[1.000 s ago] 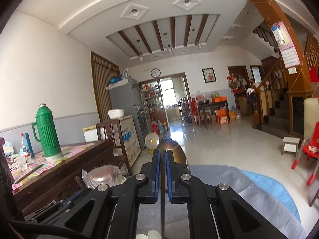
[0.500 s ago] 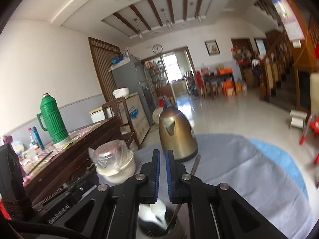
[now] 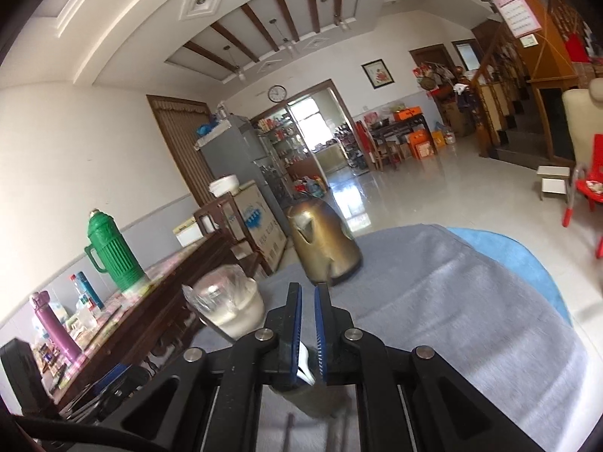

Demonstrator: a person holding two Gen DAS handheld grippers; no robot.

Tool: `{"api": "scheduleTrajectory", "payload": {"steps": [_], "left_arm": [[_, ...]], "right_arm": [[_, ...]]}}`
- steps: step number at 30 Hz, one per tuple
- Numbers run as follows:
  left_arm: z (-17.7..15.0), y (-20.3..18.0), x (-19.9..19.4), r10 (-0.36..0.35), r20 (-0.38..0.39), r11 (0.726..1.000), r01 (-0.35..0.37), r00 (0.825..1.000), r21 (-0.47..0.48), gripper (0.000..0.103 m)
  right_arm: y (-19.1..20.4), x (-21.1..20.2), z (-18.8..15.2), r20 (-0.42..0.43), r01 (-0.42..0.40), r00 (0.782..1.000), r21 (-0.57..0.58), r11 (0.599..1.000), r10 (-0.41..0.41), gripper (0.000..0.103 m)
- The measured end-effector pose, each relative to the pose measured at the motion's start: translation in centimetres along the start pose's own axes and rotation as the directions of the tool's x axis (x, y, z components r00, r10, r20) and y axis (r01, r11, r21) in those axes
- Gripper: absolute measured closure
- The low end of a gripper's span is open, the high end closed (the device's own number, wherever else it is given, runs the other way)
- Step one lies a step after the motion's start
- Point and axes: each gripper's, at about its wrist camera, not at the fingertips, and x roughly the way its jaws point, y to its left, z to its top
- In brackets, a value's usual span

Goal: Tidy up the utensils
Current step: 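Open both tools to release the chopsticks into the gray cup, then move both tools down to the chopsticks lying beside the cup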

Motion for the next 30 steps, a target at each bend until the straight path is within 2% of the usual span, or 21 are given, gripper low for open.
{"api": "scheduleTrajectory", "payload": {"steps": [4, 7, 10, 12, 16, 21, 26, 30], "left_arm": [[-4.3, -0.1, -0.8, 0.003, -0.114, 0.999, 0.001, 0.994, 0.033, 0.033], [-6.6, 0.0, -0.7, -0.033, -0.200, 0.999, 0.033, 0.979, -0.003, 0.033], [-7.3, -0.6, -0.8, -0.066, -0.232, 0.998, 0.064, 0.970, -0.017, 0.033], [-7.3, -1.6, -0.9, -0.096, -0.238, 0.995, 0.099, 0.967, 0.001, 0.033], [-7.3, -4.0, -1.6, -0.138, -0.217, 0.979, 0.167, 0.966, 0.120, 0.030], [-7.8, -6.5, -2.2, -0.215, -0.228, 0.932, 0.269, 0.950, 0.242, 0.029], [-7.8, -8.2, -2.3, -0.262, -0.208, 0.906, 0.314, 0.942, 0.282, 0.029], [-7.6, -8.8, -2.6, -0.256, -0.196, 0.910, 0.305, 0.946, 0.281, 0.029]], "right_arm": [[-2.2, -1.8, -2.5, -0.072, 0.064, 0.995, -0.046, 0.997, -0.067, 0.094], [-4.1, -2.9, -4.6, -0.155, 0.129, 0.978, -0.073, 0.989, -0.139, 0.094], [-5.4, -4.7, -6.3, -0.205, 0.191, 0.956, -0.109, 0.975, -0.211, 0.094], [-5.7, -6.5, -6.8, -0.221, 0.233, 0.940, -0.143, 0.962, -0.260, 0.094], [-6.0, -10.2, -7.5, -0.226, 0.294, 0.920, -0.144, 0.945, -0.320, 0.094], [-5.8, -14.1, -8.6, -0.223, 0.375, 0.892, -0.116, 0.920, -0.392, 0.094], [-4.9, -17.0, -9.3, -0.213, 0.434, 0.870, -0.099, 0.895, -0.445, 0.094], [-3.8, -19.1, -9.9, -0.185, 0.453, 0.863, -0.130, 0.882, -0.470, 0.094]]}}
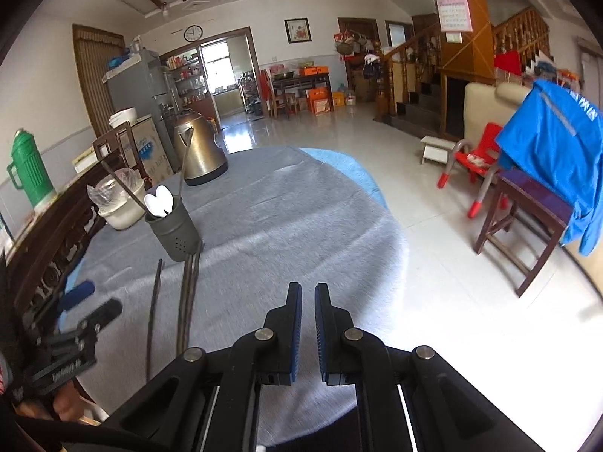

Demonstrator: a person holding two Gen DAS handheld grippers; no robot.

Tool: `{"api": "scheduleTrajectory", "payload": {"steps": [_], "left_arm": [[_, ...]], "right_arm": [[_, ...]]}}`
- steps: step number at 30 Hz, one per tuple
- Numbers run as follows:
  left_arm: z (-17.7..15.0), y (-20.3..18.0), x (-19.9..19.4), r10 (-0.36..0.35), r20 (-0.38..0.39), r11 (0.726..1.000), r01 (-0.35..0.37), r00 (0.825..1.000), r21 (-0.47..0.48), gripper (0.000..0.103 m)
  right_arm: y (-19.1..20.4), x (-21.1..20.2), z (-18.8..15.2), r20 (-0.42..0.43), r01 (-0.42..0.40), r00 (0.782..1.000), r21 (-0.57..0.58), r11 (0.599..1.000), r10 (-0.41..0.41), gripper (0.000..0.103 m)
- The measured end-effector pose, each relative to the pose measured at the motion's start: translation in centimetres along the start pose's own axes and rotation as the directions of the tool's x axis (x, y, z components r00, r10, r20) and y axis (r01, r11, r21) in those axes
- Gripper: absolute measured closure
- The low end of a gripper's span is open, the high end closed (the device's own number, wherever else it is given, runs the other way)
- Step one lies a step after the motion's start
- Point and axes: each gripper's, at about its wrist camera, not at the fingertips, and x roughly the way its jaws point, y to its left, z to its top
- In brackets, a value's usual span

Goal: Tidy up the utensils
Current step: 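Move both tools down to the chopsticks lying beside the cup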

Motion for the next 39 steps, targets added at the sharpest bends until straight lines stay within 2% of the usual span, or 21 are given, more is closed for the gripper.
{"api": "scheduleTrajectory", "payload": {"steps": [2, 5, 8, 11, 14, 16, 20, 22, 23, 26, 29, 32, 35, 39], "left_arm": [[0.1, 0.2, -0.4, 0.030, 0.007, 1.000, -0.030, 1.000, -0.007, 0.029], [0.2, 0.9, -1.2, 0.115, 0.020, 0.993, -0.115, 0.993, -0.028, 0.029], [-0.1, 2.0, -2.0, 0.209, 0.006, 0.976, -0.208, 0.978, -0.064, 0.027], [-0.5, 2.5, -2.6, 0.296, -0.032, 0.950, -0.298, 0.954, -0.091, 0.027], [-0.3, 2.0, -2.6, 0.347, -0.060, 0.932, -0.351, 0.936, -0.085, 0.027], [0.3, 1.0, -2.5, 0.362, -0.070, 0.927, -0.367, 0.930, -0.075, 0.027], [1.9, -2.0, -2.5, 0.362, -0.065, 0.931, -0.365, 0.930, -0.029, 0.027], [2.8, -3.6, -2.3, 0.361, -0.057, 0.932, -0.361, 0.931, 0.002, 0.026], [3.1, -4.3, -2.2, 0.360, -0.053, 0.933, -0.359, 0.932, 0.017, 0.026], [3.9, -6.2, -2.1, 0.361, -0.044, 0.932, -0.359, 0.931, 0.060, 0.025], [4.3, -7.6, -1.8, 0.382, -0.040, 0.921, -0.377, 0.923, 0.101, 0.025], [4.3, -7.8, -1.7, 0.403, -0.056, 0.913, -0.397, 0.913, 0.098, 0.024], [4.2, -7.1, -1.6, 0.434, -0.101, 0.901, -0.430, 0.895, 0.063, 0.024], [3.9, -5.4, -1.9, 0.512, -0.154, 0.855, -0.518, 0.845, -0.001, 0.024]], "right_arm": [[-0.2, -0.6, -0.1, 0.010, -0.001, 1.000, -0.007, 1.000, 0.001, 0.094], [-0.3, -0.9, 0.4, 0.028, -0.052, 0.998, 0.000, 0.999, 0.052, 0.094], [0.2, -0.7, 1.0, 0.037, -0.106, 0.994, -0.026, 0.994, 0.107, 0.094], [0.6, -0.1, 0.9, 0.029, -0.181, 0.983, -0.055, 0.982, 0.183, 0.094], [0.6, 0.5, 0.3, 0.017, -0.245, 0.969, -0.072, 0.967, 0.247, 0.094], [0.4, 0.8, -0.2, 0.008, -0.280, 0.960, -0.079, 0.957, 0.281, 0.094], [-1.0, 1.2, -1.2, 0.016, -0.323, 0.946, -0.067, 0.944, 0.325, 0.094], [-1.7, 1.3, -1.5, 0.023, -0.336, 0.941, -0.063, 0.940, 0.338, 0.091], [-1.9, 1.4, -1.6, 0.026, -0.336, 0.941, -0.064, 0.940, 0.338, 0.086], [-2.3, 1.4, -1.9, 0.030, -0.352, 0.934, -0.082, 0.932, 0.355, 0.084], [-2.3, 1.6, -2.0, 0.029, -0.368, 0.928, -0.091, 0.925, 0.372, 0.084], [-2.7, 2.6, -1.9, 0.004, -0.416, 0.909, -0.061, 0.907, 0.417, 0.084], [-2.8, 3.7, -1.7, -0.012, -0.450, 0.893, -0.043, 0.892, 0.450, 0.084], [-2.4, 5.5, -1.1, -0.032, -0.501, 0.865, -0.023, 0.865, 0.500, 0.084]]}}
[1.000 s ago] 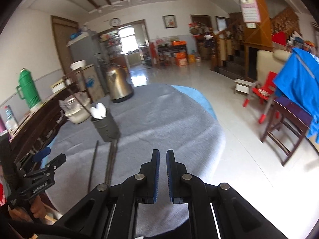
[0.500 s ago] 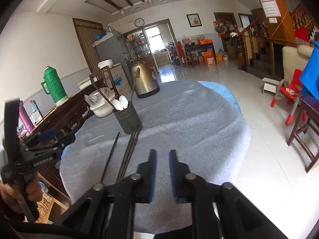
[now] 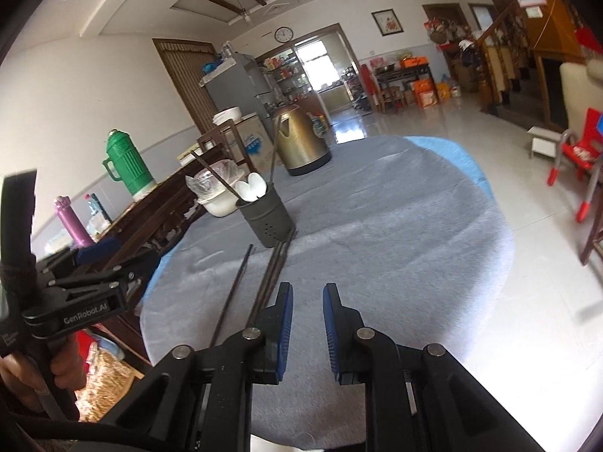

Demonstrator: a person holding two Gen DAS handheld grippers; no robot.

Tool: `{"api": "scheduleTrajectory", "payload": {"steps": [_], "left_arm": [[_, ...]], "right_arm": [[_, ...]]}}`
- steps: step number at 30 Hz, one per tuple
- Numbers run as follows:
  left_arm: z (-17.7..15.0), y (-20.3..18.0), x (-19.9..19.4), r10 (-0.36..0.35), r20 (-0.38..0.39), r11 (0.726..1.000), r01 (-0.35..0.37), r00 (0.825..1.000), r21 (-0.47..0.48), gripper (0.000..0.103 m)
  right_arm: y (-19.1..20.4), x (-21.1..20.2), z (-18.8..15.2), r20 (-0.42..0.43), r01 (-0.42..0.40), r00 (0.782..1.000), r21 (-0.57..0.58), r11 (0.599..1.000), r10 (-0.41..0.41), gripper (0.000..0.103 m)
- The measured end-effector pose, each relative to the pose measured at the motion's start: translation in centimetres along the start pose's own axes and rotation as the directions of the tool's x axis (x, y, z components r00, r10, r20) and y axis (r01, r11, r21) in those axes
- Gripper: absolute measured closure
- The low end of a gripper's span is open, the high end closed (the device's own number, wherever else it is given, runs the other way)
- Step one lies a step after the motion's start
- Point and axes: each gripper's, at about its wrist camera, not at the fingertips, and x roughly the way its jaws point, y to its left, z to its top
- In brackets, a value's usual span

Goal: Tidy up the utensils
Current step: 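Move both tools down to the chopsticks lying beside the cup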

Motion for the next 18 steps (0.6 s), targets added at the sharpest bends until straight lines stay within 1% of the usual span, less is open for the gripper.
{"api": "scheduleTrajectory", "payload": {"steps": [3, 6, 9, 12, 15, 18], "left_arm": [[-0.1, 1.1, 0.3, 0.039, -0.039, 0.997, -0.042, 0.998, -0.059, 0.024], [-0.2, 1.5, 0.5, 0.071, -0.064, 0.993, -0.077, 0.995, -0.094, 0.024], [-0.1, 1.4, 0.7, 0.071, -0.082, 0.991, -0.079, 0.994, -0.107, 0.024], [-0.4, 0.9, 0.3, 0.071, -0.075, 0.993, -0.078, 0.995, -0.093, 0.024], [-1.4, 0.9, -0.6, 0.078, -0.052, 0.994, -0.081, 0.996, -0.071, 0.024], [-2.0, 2.0, -1.2, 0.086, -0.044, 0.992, -0.090, 0.995, -0.086, 0.024]], "right_arm": [[0.0, 1.2, 0.7, -0.016, -0.047, 0.999, -0.002, 0.999, 0.047, 0.084], [0.3, 2.1, 1.2, -0.026, -0.094, 0.995, -0.014, 0.995, 0.094, 0.084], [0.7, 2.7, 1.6, -0.035, -0.130, 0.991, -0.039, 0.991, 0.129, 0.084], [0.9, 2.9, 1.9, -0.033, -0.138, 0.990, -0.055, 0.989, 0.137, 0.084], [0.8, 3.3, 2.0, -0.038, -0.151, 0.988, -0.043, 0.988, 0.149, 0.084], [1.4, 3.9, 1.8, -0.064, -0.163, 0.985, -0.039, 0.986, 0.160, 0.084]]}}
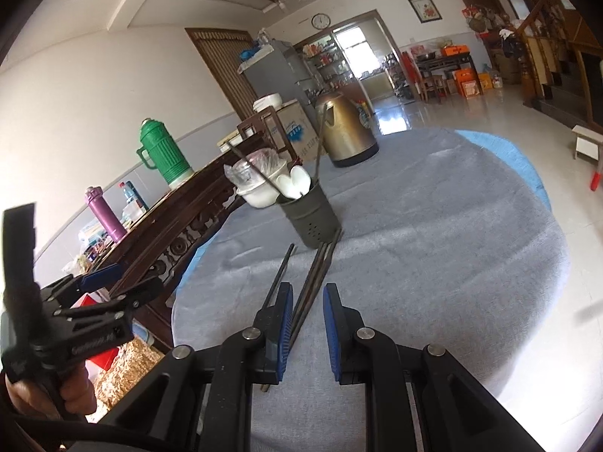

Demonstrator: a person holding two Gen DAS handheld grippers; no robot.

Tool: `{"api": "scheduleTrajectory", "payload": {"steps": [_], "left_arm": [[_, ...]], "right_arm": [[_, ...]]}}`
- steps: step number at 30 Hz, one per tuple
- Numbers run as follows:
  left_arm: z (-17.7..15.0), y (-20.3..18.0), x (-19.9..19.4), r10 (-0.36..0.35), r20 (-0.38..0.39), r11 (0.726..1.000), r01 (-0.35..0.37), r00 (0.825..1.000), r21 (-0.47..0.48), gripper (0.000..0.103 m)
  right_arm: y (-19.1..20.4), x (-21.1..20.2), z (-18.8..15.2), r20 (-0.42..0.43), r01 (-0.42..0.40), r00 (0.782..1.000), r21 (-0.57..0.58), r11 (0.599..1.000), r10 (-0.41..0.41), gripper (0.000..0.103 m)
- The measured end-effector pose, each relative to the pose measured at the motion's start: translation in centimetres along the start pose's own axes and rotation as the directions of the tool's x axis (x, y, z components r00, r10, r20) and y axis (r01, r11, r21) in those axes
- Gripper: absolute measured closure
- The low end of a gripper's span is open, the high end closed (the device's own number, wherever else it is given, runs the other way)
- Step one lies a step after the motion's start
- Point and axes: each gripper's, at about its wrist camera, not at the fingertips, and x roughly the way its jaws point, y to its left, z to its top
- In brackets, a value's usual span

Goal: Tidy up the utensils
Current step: 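Move both tools down to the chopsticks lying beside the cup, then grasp a chopstick with the right tool while the left tool grasps another chopstick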

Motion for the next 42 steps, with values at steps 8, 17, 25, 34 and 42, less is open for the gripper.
{"api": "scheduleTrajectory", "payload": {"steps": [8, 17, 25, 34, 42], "left_arm": [[-0.5, 3.2, 0.0, -0.037, 0.029, 0.996, 0.040, 0.999, -0.085, 0.024], [-1.8, 6.1, 1.8, -0.105, 0.041, 0.985, 0.110, 0.994, -0.135, 0.024], [-2.6, 9.2, 4.2, -0.117, 0.055, 0.985, 0.123, 0.992, -0.124, 0.024], [-2.9, 10.7, 9.2, -0.220, -0.005, 0.965, 0.217, 0.976, -0.145, 0.024], [-3.0, 9.8, 12.9, -0.297, -0.083, 0.943, 0.278, 0.951, -0.184, 0.024]], "right_arm": [[3.5, -0.6, -0.3, 0.008, 0.010, 1.000, -0.036, 0.999, -0.010, 0.084], [5.5, -1.0, 0.1, 0.014, 0.089, 0.996, -0.027, 0.996, -0.088, 0.084], [7.6, 0.9, 1.1, -0.002, 0.115, 0.993, -0.017, 0.993, -0.115, 0.084], [7.4, 5.3, 2.5, -0.101, 0.166, 0.982, 0.030, 0.986, -0.162, 0.084], [3.8, 13.6, 3.1, -0.284, 0.231, 0.938, 0.077, 0.970, -0.201, 0.084]]}}
